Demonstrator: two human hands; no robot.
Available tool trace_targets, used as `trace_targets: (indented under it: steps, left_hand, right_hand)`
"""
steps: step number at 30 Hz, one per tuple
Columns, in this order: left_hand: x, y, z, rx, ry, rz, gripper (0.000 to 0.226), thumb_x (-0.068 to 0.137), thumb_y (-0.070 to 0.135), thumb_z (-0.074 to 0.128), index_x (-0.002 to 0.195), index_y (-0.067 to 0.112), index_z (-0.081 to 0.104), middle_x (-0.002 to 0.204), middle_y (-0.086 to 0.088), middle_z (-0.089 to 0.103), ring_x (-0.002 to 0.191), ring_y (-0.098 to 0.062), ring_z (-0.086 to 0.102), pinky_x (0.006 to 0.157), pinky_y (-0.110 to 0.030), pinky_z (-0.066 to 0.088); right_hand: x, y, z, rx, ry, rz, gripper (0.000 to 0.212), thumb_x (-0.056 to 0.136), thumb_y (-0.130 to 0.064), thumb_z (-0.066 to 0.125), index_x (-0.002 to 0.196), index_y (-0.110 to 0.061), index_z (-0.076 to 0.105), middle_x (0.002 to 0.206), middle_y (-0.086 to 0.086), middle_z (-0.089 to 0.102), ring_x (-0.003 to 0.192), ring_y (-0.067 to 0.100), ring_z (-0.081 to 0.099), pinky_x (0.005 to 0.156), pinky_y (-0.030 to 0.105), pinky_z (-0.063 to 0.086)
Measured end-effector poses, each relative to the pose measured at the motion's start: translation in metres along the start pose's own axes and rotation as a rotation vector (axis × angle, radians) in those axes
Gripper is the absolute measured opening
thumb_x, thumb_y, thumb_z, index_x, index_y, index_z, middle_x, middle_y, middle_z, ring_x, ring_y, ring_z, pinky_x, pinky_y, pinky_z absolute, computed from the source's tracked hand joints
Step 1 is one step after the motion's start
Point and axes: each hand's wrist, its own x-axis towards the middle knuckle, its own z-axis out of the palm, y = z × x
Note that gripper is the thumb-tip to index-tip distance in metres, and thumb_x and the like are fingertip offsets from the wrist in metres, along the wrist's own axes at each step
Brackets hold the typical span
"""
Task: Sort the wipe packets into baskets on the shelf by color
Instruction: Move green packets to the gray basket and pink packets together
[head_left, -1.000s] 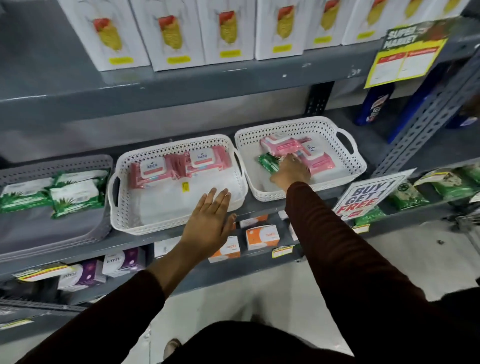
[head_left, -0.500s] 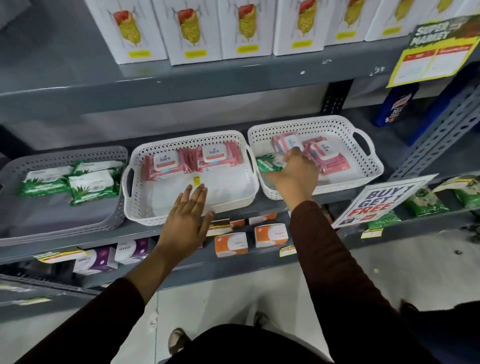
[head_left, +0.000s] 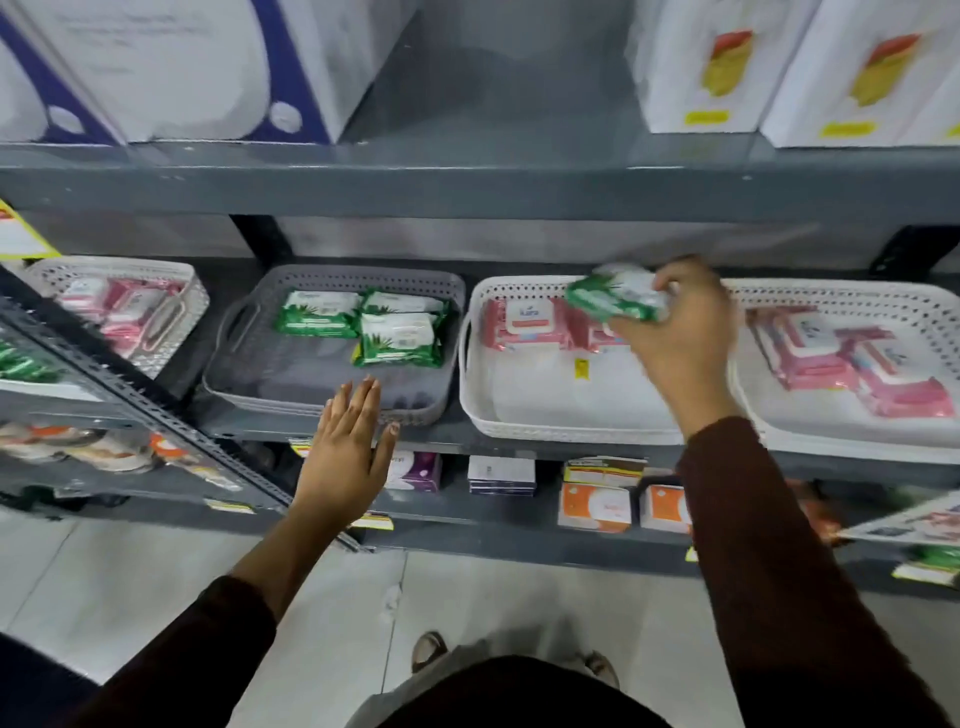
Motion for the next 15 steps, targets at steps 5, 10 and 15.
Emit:
trace_targets:
  steps: [5, 10, 15]
  left_hand:
    - [-0.001, -0.056, -0.010, 0.031, -0.038, -0.069, 0.066, 0.098, 0.048, 0.023, 0.152, 0.011, 0.018, 0.160, -0.007, 0.020, 0.149, -0.024, 0.008, 0.122, -0.042, 0.010]
    - [-0.003, -0.096, -0.028, 0.023, -0.070, -0.050, 0.070, 0.094, 0.053, 0.018, 0.149, 0.011, 0.030, 0.156, -0.009, 0.032, 0.147, -0.026, 0.022, 0.121, -0.040, 0.014]
    - [-0.001, -0.106, -0.033, 0.005, -0.078, -0.003, 0.059, 0.099, 0.044, 0.031, 0.148, 0.011, 0.034, 0.154, -0.007, 0.036, 0.146, -0.025, 0.024, 0.120, -0.033, 0.010]
  right_hand:
    - [-0.044, -0.079, 0.130, 0.264, -0.529, -0.171, 0.039, 0.059, -0.009, 0.088, 0.085, -0.008, 0.059, 0.090, 0.012, 0.066, 0.086, 0.031, 0.061, 0.075, 0.046, 0.052]
    - [-0.054, -0.126, 0.227, 0.199, -0.793, -0.436, 0.029, 0.063, -0.010, 0.081, 0.081, -0.012, 0.059, 0.088, 0.000, 0.056, 0.086, 0.024, 0.052, 0.074, 0.037, 0.044]
    - [-0.049, -0.146, 0.298, -0.133, -0.827, -0.680, 0.035, 0.083, -0.025, 0.076, 0.114, -0.012, 0.068, 0.137, 0.013, 0.055, 0.132, 0.037, 0.046, 0.118, 0.055, 0.027]
